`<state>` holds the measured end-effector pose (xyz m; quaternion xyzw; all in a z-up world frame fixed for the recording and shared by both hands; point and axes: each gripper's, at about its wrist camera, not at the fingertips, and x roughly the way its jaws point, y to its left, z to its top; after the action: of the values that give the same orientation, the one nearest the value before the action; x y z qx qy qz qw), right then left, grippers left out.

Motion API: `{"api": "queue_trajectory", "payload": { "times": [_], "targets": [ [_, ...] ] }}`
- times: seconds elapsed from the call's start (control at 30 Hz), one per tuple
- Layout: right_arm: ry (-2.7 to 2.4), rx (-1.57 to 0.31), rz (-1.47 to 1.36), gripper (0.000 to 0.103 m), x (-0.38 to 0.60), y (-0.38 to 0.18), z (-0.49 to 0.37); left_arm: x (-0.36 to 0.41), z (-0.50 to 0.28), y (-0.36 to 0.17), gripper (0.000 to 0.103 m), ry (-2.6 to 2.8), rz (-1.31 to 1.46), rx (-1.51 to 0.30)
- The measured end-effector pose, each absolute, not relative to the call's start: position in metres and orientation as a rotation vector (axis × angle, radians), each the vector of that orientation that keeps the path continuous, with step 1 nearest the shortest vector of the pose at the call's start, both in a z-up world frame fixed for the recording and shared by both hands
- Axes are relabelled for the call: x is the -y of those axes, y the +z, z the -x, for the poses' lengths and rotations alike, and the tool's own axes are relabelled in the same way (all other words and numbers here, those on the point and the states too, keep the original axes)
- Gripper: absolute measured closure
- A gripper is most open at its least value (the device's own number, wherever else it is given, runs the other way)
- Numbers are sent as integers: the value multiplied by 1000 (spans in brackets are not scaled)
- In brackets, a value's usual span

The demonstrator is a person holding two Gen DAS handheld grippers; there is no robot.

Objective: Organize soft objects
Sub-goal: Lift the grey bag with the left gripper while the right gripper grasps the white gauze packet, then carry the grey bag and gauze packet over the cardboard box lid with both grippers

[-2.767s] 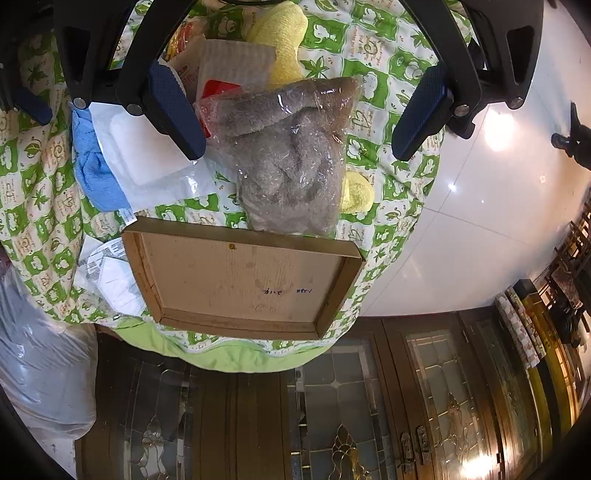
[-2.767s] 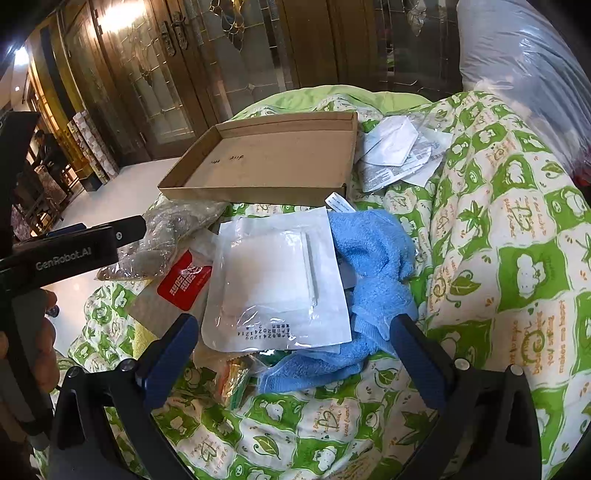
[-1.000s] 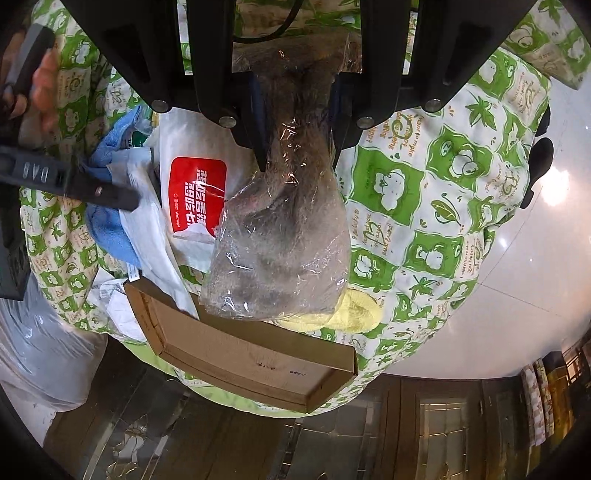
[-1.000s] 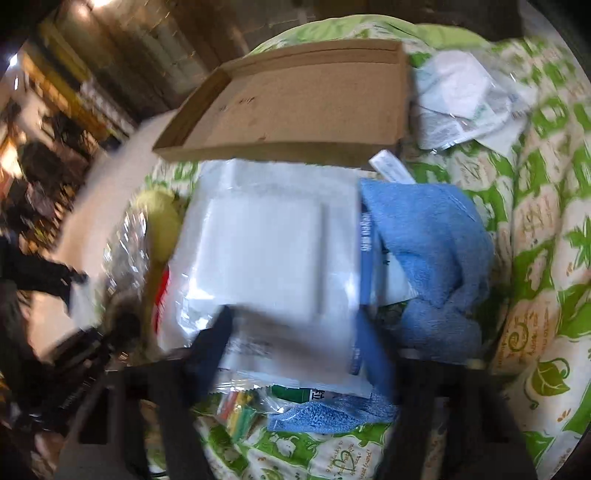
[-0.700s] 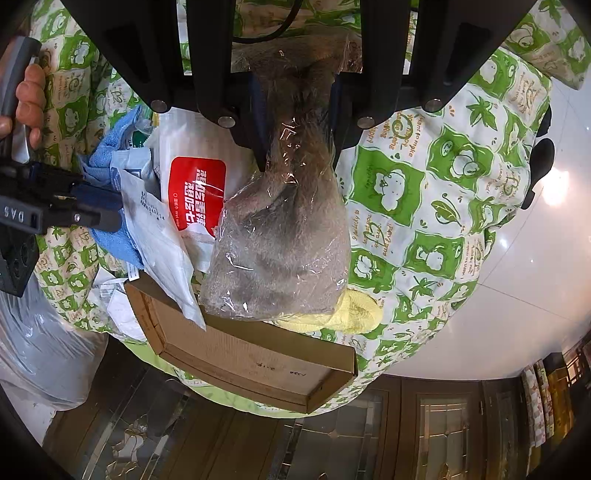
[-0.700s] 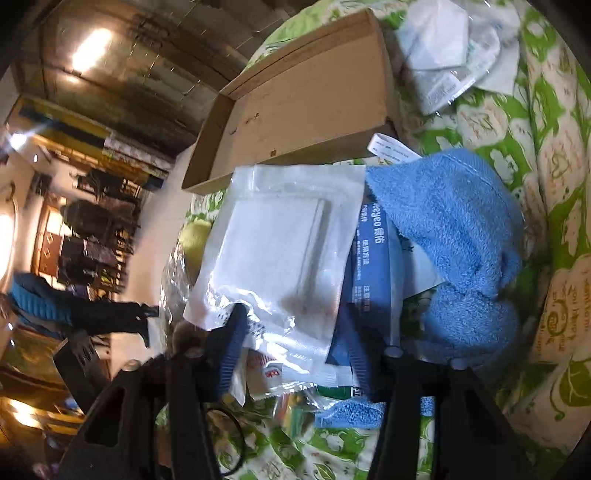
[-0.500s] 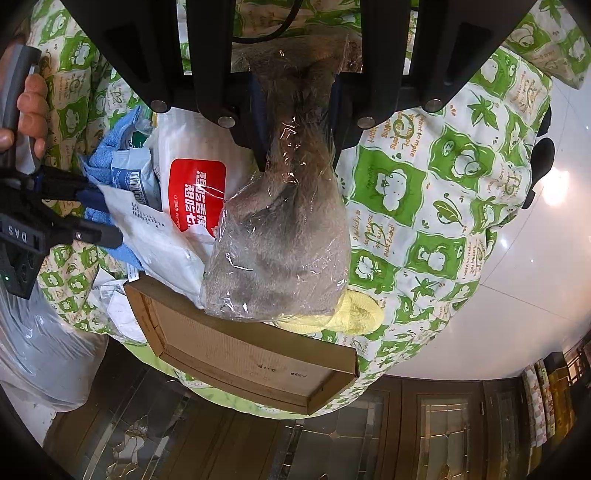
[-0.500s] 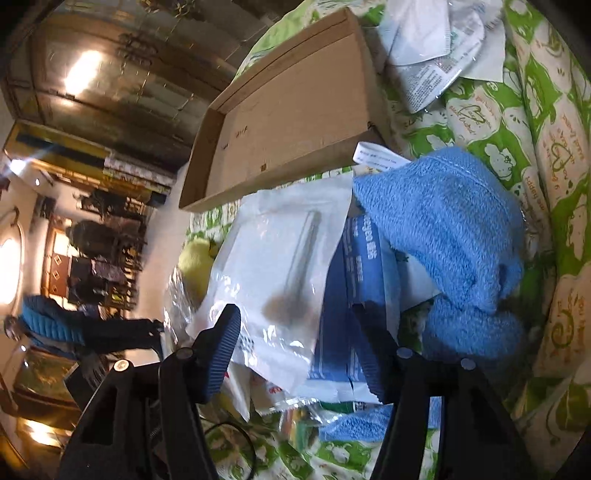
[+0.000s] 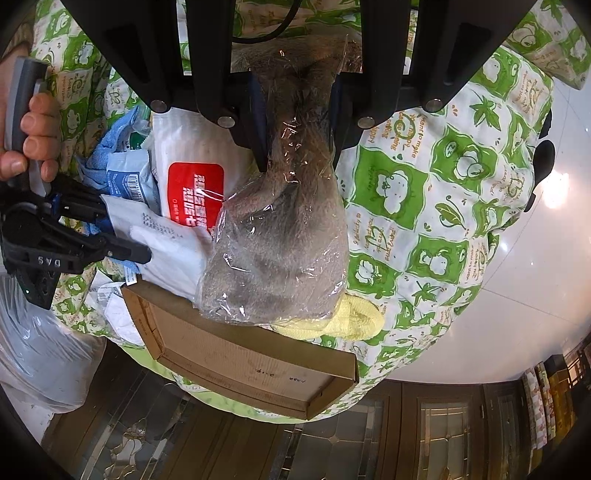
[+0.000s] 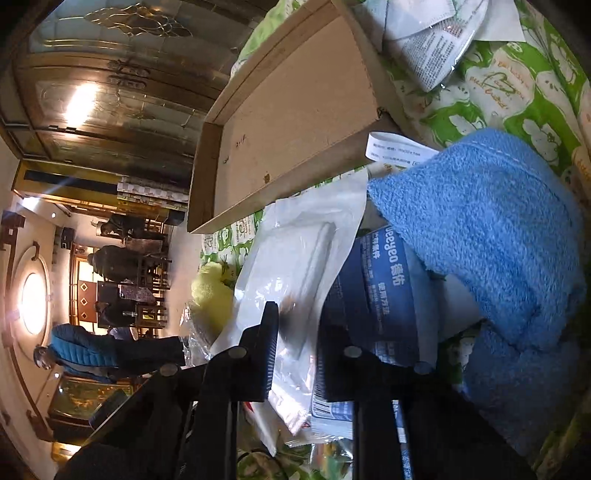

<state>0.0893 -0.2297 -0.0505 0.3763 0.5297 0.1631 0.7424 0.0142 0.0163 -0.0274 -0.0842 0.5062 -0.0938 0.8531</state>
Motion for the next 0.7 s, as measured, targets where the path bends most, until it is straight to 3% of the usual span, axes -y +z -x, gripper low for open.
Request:
{"api": "queue_trajectory", "payload": {
  "times": [0.17,0.7],
  "targets": [
    [390,-1081,-793,94,231,-29,-80,-16,-18,-30,74,-201,184,-1083],
    [450,-983,-772,95,240,0,-55,-41,-3,-13,76,-226,340,-1016]
  ]
}}
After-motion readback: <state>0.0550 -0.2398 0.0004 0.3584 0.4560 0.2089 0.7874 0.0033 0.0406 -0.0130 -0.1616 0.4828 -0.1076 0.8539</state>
